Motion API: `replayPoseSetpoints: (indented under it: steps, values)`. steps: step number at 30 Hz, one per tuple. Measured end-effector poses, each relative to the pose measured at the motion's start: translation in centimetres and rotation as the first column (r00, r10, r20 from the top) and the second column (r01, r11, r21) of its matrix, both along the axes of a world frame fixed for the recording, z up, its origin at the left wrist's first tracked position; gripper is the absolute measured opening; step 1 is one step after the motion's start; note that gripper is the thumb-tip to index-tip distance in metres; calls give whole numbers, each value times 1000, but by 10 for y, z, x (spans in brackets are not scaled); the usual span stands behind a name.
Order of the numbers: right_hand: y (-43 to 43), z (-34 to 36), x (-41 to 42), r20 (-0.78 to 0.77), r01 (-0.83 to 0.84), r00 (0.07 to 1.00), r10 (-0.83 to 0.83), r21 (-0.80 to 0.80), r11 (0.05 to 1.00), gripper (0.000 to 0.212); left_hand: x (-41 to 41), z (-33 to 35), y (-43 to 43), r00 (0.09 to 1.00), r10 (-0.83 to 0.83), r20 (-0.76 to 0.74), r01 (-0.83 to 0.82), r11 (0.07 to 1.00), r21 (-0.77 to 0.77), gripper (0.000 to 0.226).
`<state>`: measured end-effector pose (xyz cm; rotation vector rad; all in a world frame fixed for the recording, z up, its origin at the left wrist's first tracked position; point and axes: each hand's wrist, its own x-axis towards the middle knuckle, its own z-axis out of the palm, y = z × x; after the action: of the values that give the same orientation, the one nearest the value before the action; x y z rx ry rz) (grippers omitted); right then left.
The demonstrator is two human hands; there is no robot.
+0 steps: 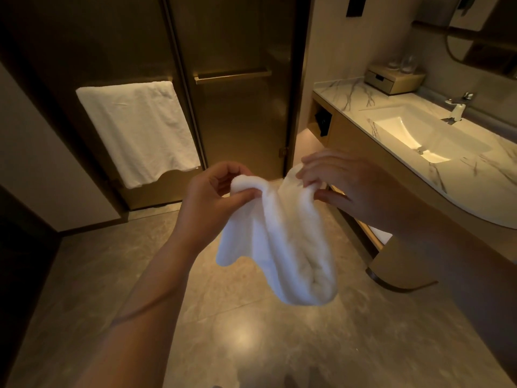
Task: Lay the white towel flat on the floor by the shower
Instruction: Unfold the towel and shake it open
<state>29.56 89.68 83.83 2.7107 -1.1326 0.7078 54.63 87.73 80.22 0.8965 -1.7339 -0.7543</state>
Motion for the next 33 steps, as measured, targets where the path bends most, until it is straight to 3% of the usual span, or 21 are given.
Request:
replayPoseSetpoints:
  steps: [12,17,20,29,33]
  values:
    - [-5,-32,-72,16,339,940,-340,43,940,17,33,-29,-26,966,256,27,-256,967,8,23]
    - [-7,-56,-95,48,401,909,-413,161,902,23,43,-42,-34,950,309,47,-311,949,46,20]
    - [-4,-67,-107,77,413,891,-448,270,870,36,52,-47,-37,934,356,40,-358,930,85,18]
    - [5,-89,-125,-14,497,850,-526,350,794,13,42,-36,-33,946,319,58,-323,943,80,17]
    - [7,-110,-126,-163,549,819,-550,497,672,13,28,-29,-25,967,236,93,-242,968,62,17]
